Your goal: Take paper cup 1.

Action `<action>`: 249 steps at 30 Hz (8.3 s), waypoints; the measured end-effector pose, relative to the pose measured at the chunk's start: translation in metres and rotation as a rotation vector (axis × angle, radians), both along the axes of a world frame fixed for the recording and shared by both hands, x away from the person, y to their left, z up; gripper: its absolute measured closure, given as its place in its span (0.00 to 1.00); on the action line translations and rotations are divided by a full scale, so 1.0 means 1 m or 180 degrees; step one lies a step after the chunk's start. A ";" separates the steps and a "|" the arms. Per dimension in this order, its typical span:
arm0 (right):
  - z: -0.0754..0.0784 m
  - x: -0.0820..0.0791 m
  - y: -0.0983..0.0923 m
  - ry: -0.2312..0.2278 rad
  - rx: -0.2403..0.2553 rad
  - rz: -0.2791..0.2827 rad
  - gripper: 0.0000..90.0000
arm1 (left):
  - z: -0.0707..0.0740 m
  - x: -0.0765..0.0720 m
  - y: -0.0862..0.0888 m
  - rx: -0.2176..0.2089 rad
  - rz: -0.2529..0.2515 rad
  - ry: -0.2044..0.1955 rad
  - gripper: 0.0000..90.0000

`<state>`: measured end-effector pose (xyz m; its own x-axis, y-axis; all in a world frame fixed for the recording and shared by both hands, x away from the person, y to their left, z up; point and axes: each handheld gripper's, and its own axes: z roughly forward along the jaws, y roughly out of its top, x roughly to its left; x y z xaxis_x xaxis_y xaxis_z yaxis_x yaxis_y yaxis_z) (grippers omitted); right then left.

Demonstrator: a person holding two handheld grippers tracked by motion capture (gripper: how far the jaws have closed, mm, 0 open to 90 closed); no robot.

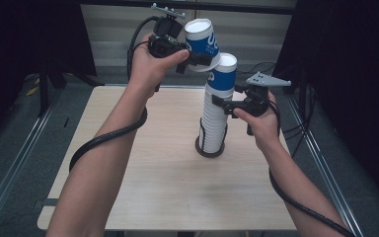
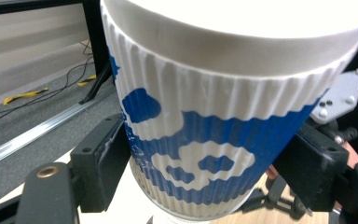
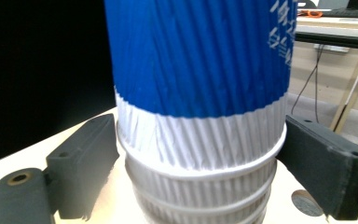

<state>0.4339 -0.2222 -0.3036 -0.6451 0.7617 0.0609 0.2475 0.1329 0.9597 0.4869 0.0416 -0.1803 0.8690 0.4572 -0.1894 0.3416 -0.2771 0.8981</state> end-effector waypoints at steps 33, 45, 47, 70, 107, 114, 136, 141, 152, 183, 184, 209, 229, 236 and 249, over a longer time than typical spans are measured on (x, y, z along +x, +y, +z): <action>-0.011 -0.022 -0.026 0.0150 -0.0254 0.0220 0.13 | -0.037 -0.012 0.052 0.0228 0.0207 0.0104 0.25; -0.027 -0.029 -0.028 0.0166 -0.0337 0.0248 0.13 | -0.059 -0.018 0.054 0.0355 0.0157 0.0116 0.25; -0.028 -0.030 -0.029 0.0172 -0.0375 0.0240 0.13 | -0.063 -0.019 0.054 0.0363 0.0140 0.0106 0.25; -0.050 -0.043 -0.029 0.0231 -0.0430 0.0326 0.14 | -0.096 -0.033 0.052 0.0468 -0.0003 0.0158 0.25; -0.089 -0.058 -0.014 0.0366 -0.0447 0.0510 0.14 | -0.145 -0.054 0.033 0.0496 -0.0283 0.0296 0.25; -0.091 -0.061 -0.012 0.0377 -0.0471 0.0539 0.14 | -0.157 -0.058 0.030 0.0575 -0.0343 0.0320 0.25; -0.098 -0.065 -0.011 0.0421 -0.0521 0.0608 0.14 | -0.170 -0.065 0.021 0.1379 -0.0574 0.0268 0.25; -0.100 -0.066 -0.010 0.0413 -0.0533 0.0631 0.14 | -0.171 -0.066 0.018 0.1462 -0.0629 0.0288 0.25; -0.104 -0.068 -0.010 0.0458 -0.0572 0.0687 0.14 | -0.172 -0.067 0.010 0.1810 -0.0751 0.0289 0.25; -0.106 -0.071 -0.006 0.0543 -0.0711 0.1030 0.15 | -0.185 -0.071 -0.027 0.2664 -0.1201 0.0442 0.25; -0.106 -0.071 -0.005 0.0542 -0.0706 0.1055 0.15 | -0.186 -0.071 -0.029 0.2696 -0.1232 0.0440 0.25; -0.095 -0.072 0.016 0.0499 -0.0807 0.1464 0.18 | -0.197 -0.081 -0.057 0.2780 -0.1530 0.0336 0.25; -0.097 -0.069 0.028 0.0624 -0.0724 0.1581 0.29 | -0.198 -0.085 -0.062 0.2782 -0.1655 0.0254 0.26; -0.099 -0.068 0.024 0.0674 -0.0663 0.1595 0.29 | -0.194 -0.085 -0.060 0.2779 -0.1660 0.0203 0.26; -0.095 -0.069 0.017 0.0626 -0.0626 0.1497 0.31 | -0.195 -0.081 -0.057 0.2576 -0.1573 0.0198 0.22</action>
